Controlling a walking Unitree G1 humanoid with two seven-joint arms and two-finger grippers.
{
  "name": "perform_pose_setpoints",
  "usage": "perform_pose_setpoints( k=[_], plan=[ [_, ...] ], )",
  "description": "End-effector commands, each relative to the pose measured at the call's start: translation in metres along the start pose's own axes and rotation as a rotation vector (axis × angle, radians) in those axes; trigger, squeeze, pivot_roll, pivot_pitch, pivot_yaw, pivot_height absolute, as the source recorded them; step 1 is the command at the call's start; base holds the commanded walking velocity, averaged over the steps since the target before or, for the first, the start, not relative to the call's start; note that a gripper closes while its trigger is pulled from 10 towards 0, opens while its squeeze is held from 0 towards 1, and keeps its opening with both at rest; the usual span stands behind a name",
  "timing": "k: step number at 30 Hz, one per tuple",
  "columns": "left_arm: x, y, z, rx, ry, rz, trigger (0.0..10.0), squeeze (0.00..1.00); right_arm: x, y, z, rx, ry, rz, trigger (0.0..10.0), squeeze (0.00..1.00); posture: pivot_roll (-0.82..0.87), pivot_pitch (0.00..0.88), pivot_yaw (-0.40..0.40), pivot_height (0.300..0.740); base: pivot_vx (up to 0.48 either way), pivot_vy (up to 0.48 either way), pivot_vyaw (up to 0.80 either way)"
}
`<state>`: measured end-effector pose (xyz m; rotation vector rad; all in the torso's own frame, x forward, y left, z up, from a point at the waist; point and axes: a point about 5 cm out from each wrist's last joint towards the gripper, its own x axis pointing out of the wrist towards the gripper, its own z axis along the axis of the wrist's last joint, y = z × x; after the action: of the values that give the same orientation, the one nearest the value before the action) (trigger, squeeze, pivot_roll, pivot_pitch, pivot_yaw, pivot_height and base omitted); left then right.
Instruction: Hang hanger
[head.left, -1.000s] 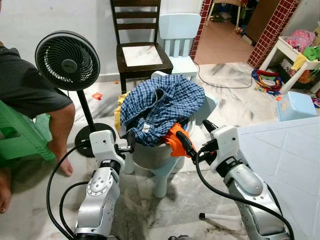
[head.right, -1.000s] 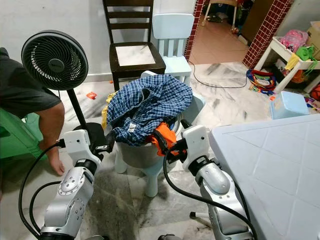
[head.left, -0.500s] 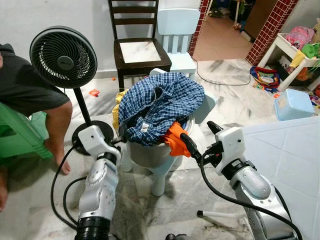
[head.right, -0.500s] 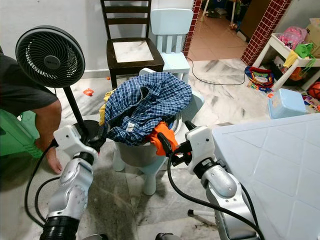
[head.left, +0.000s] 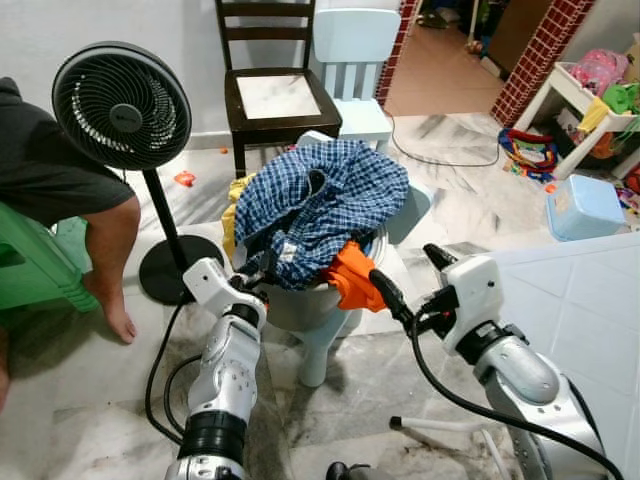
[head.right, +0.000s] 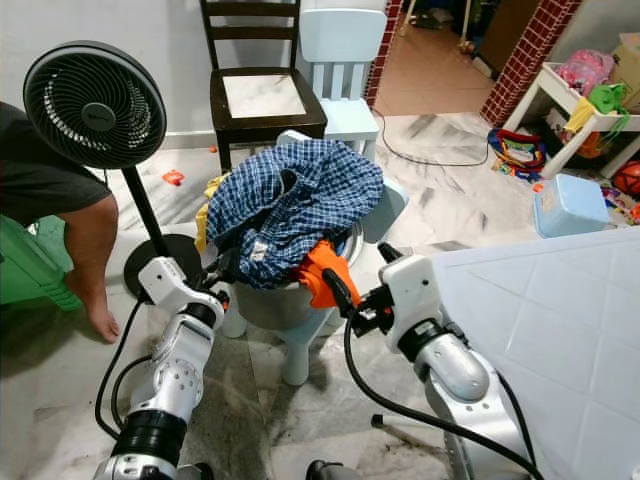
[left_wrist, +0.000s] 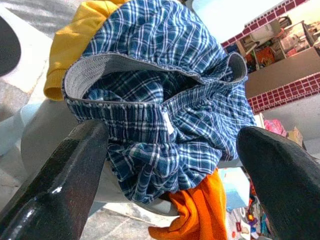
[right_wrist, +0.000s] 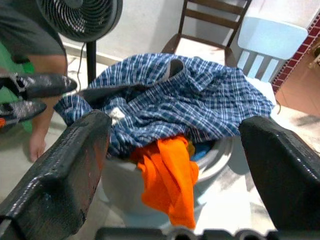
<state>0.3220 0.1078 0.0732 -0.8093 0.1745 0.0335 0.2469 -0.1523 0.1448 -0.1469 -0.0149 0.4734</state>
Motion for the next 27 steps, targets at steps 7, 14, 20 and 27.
perform_pose_setpoints(
  k=[7, 14, 20, 27],
  plan=[
    [0.0, -0.016, -0.025, -0.093, 0.105, 0.01, 10.0, 0.0, -0.041, -0.024, -0.012, -0.045, 0.116, -0.072, 10.0, 0.0, -0.2, 0.185, -0.121, 0.74, 0.0, 0.0, 0.0],
    [-0.01, -0.03, -0.025, -0.179, 0.085, -0.1, 10.0, 0.0, -0.031, -0.019, -0.009, -0.043, 0.096, -0.054, 10.0, 0.0, -0.17, 0.178, -0.114, 0.74, 0.0, 0.0, 0.0],
    [-0.019, -0.028, -0.024, -0.376, 0.155, -0.064, 10.0, 0.0, -0.017, -0.012, -0.01, -0.024, 0.071, -0.029, 10.0, 0.0, -0.13, 0.171, -0.117, 0.74, 0.0, 0.0, 0.0],
    [-0.02, -0.025, -0.019, 0.102, 0.107, -0.082, 10.0, 0.0, -0.01, -0.01, -0.01, -0.028, 0.054, -0.017, 10.0, 0.0, -0.11, 0.163, -0.108, 0.74, 0.0, 0.0, 0.0]
  ],
)
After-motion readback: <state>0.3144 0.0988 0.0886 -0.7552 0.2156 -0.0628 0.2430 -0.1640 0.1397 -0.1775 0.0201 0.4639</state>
